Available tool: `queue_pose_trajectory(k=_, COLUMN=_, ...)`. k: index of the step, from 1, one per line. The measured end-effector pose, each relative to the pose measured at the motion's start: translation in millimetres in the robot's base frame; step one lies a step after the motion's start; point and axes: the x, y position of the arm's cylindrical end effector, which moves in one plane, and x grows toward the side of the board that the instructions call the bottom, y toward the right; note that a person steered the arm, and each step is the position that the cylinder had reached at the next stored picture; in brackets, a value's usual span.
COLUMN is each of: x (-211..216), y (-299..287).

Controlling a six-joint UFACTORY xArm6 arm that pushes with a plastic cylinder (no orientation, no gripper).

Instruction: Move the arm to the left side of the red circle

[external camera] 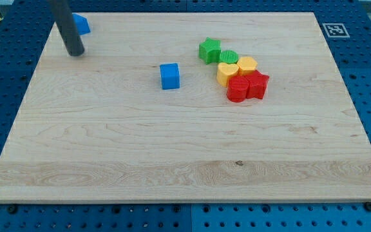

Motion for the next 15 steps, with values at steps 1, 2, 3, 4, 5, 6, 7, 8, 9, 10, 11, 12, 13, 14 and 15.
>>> queue_pose_trajectory(k=1, x=34, y=18)
queue_pose_trajectory(k=2, x=56, y=67)
queue_pose_trajectory(k=3, x=64, y=88)
queue_pose_trajectory(k=4, x=64, y=88)
queue_pose_trajectory(k=5, x=65, y=88)
queue_pose_trajectory(k=6, x=69, y=101)
queue_pose_trajectory(k=7, x=80, y=117)
queue_pose_trajectory(k=8, x=80, y=117)
queue_pose_trajectory(k=9, x=87, y=119)
queue_pose_trajectory(k=10, x=107, y=155)
queue_pose_trajectory(k=11, x=129, y=196)
queue_pose_trajectory(k=12, x=138, y=217)
queue_pose_trajectory(k=13, x=136, y=222)
queue_pose_trajectory(k=14, x=135, y=240)
queue_pose_trajectory(k=15, x=135, y=241)
